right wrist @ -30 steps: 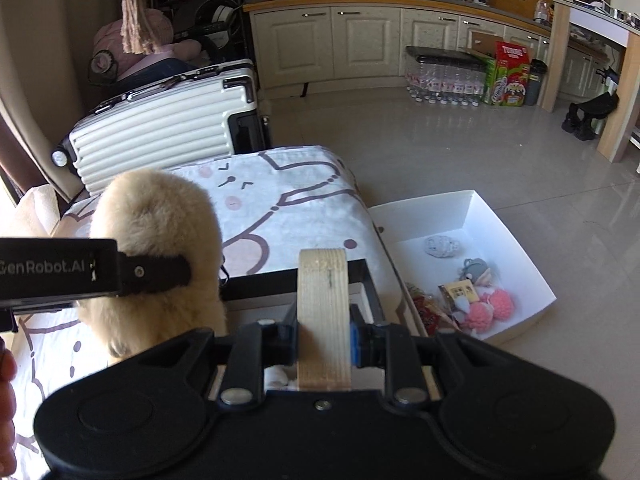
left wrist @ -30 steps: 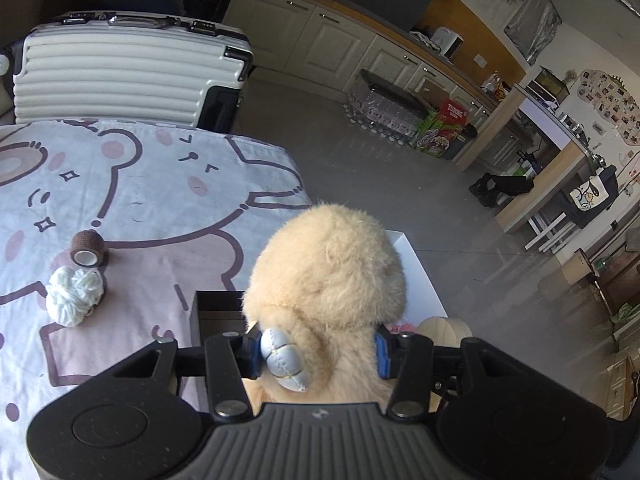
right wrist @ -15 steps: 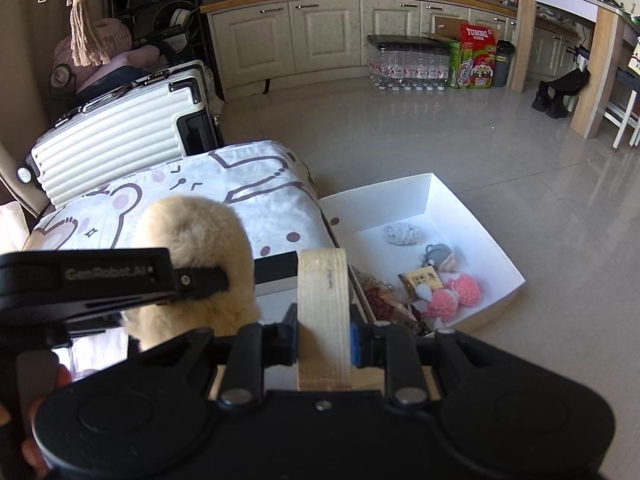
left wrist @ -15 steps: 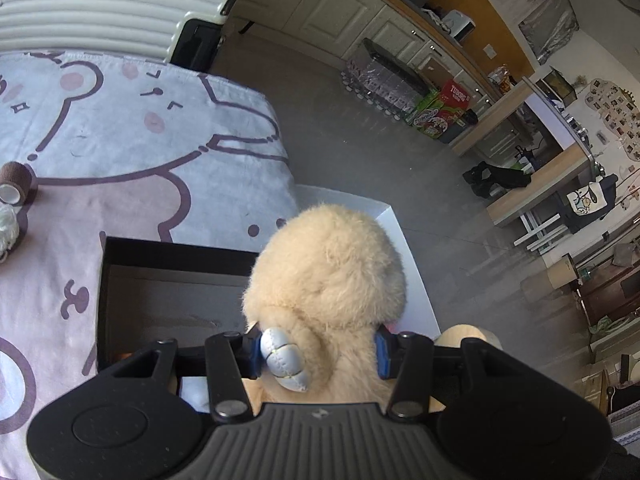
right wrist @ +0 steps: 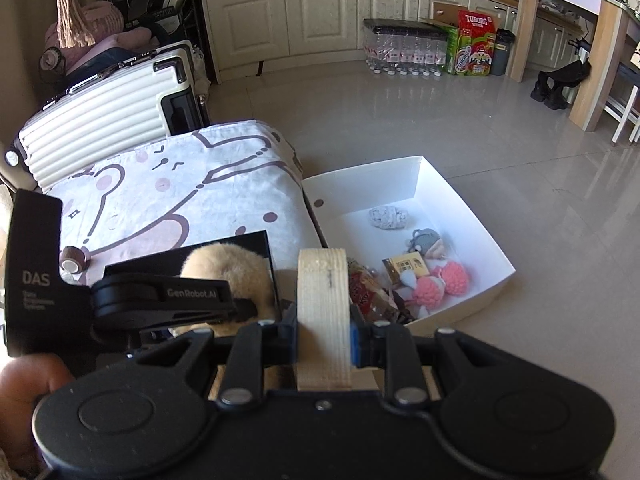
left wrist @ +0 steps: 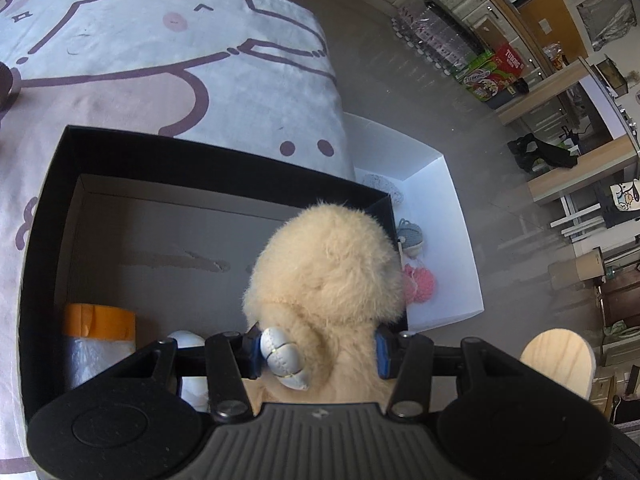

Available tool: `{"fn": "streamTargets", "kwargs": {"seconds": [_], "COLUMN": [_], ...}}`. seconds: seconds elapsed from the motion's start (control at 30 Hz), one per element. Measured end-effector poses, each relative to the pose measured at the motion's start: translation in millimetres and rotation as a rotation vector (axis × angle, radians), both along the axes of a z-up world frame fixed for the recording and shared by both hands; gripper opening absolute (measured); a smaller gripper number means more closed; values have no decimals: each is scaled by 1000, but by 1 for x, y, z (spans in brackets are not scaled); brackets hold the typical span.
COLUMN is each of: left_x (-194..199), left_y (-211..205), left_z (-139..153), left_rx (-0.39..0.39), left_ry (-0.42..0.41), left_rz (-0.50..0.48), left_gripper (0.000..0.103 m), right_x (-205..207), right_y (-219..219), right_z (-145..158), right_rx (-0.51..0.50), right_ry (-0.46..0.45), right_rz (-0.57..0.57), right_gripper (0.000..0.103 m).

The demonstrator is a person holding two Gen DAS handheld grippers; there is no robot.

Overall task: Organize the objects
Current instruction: 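Carry the bunny and wooden block with both tools over the black box, then lower the bunny and block into the black box and open both tools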

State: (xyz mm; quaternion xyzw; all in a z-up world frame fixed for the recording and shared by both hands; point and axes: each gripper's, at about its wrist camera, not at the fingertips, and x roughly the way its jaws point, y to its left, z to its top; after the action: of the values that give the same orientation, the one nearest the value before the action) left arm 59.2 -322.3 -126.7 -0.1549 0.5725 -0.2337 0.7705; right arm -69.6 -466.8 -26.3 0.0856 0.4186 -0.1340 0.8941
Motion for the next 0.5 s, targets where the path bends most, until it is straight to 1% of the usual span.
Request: {"fn": "streamTargets", "kwargs": {"seconds": [0.1, 0.17, 0.2, 0.23, 0.43, 0.5], "left_x": [4, 5, 5, 6, 8, 8], "left_y": [-2, 0, 2, 4, 21, 30], "left_z": [-9, -9, -8, -6, 16, 28], "left_rx": [-21, -29, -38, -49, -93, -90], "left_ry": [35, 39, 39, 37, 18, -2], "left_rz": [-12, -10, -7, -4, 28, 34], "left_gripper": [56, 70, 73, 75, 75, 75], "right_x": [1, 0, 0, 0, 0, 1], "right_y": [0, 0, 0, -1, 4, 5], "right_z": [-2, -2, -2, -1, 2, 4], "right_rx": [-5, -5, -5, -3, 20, 43], "right_ry": [7, 8, 8, 8, -11, -25], "right_rz": [8, 9, 8, 5, 9, 6], "right_gripper": [24, 24, 24, 24, 24, 24]}}
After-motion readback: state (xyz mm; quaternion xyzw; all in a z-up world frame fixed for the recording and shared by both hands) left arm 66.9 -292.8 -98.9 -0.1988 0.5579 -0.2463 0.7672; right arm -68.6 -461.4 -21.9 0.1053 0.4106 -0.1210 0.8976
